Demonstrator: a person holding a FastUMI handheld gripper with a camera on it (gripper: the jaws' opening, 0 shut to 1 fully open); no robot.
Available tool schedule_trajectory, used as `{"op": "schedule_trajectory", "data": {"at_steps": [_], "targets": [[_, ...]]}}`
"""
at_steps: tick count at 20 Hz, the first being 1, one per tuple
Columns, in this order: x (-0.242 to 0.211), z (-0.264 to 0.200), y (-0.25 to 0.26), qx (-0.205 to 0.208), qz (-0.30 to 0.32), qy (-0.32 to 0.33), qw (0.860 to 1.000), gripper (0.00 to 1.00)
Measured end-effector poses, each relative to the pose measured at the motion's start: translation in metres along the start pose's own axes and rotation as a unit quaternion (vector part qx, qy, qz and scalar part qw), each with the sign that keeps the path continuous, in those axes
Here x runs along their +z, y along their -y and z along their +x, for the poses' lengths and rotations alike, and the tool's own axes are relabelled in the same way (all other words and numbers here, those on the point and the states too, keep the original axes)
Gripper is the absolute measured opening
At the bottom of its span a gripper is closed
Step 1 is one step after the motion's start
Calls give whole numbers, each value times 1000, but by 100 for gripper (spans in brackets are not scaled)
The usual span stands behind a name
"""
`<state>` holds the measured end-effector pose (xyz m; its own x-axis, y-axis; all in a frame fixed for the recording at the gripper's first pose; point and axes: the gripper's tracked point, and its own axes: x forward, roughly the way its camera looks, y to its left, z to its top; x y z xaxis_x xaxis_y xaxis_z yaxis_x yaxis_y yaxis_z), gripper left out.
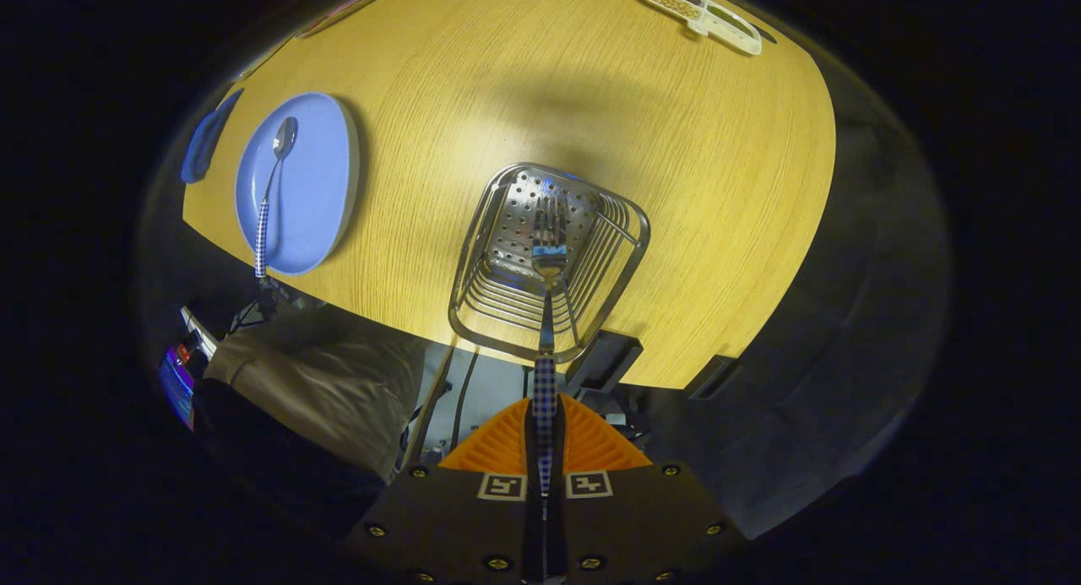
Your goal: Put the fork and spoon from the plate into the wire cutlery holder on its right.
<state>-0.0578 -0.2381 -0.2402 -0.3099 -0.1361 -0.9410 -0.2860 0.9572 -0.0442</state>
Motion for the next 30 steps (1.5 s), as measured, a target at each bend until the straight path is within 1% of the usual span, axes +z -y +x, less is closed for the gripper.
{"op": "schedule_trajectory", "data": {"at_steps": [2,4,5,8,9,10,12,14,17,19,23,25,28,30], "targets": [[10,2,-4,16,9,-5,1000,5],[14,3,-1,9,9,-5,1000,6],[15,0,0,8,8,-1,1000,10],[18,-11,3,6,13,23,1000,11],[18,-16,3,10,15,32,999,23],[17,-20,5,12,19,42,999,32],[16,-26,9,4,35,76,997,33],[16,-40,3,8,53,118,992,33],[8,-59,-18,13,61,175,983,33],[2,-64,-38,17,57,201,978,33],[-8,-64,-84,36,38,222,974,33],[-13,-60,-101,41,28,225,973,35],[-8,-56,-116,34,27,235,971,35],[0,-55,-134,47,29,246,968,35]]}}
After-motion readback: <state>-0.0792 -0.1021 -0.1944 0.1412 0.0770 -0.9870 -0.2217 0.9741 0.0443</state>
